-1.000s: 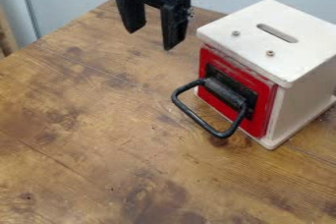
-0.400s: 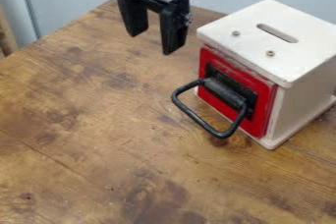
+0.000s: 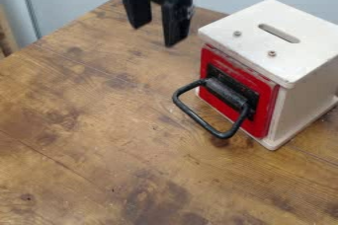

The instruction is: Close the drawer

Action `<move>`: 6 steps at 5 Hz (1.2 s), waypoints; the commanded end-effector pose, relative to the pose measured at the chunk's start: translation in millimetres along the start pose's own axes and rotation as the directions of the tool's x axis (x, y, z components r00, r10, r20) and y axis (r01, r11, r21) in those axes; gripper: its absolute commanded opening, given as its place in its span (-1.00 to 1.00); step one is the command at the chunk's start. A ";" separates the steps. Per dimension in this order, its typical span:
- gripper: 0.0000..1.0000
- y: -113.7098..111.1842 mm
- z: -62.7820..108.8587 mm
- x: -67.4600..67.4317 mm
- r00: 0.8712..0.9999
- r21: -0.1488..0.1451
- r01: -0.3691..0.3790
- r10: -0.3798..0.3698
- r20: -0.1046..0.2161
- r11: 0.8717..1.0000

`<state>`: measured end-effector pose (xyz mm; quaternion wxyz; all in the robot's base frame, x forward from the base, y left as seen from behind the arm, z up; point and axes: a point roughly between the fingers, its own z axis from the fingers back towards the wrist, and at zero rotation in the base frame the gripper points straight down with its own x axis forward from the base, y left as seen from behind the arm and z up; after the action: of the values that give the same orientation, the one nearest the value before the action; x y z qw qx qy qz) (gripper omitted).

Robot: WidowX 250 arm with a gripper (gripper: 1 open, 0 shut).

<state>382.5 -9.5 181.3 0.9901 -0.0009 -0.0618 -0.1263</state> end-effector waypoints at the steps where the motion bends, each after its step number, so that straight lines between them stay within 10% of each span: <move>1: 1.00 3.5 11.1 6.5 0.997 0.005 -0.066 0.066 0.037 0.998; 6: 1.00 3.0 5.8 -2.3 0.997 0.006 -0.076 0.076 0.023 0.997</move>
<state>382.1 0.3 160.3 0.9960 -0.0051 -0.0367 -0.0818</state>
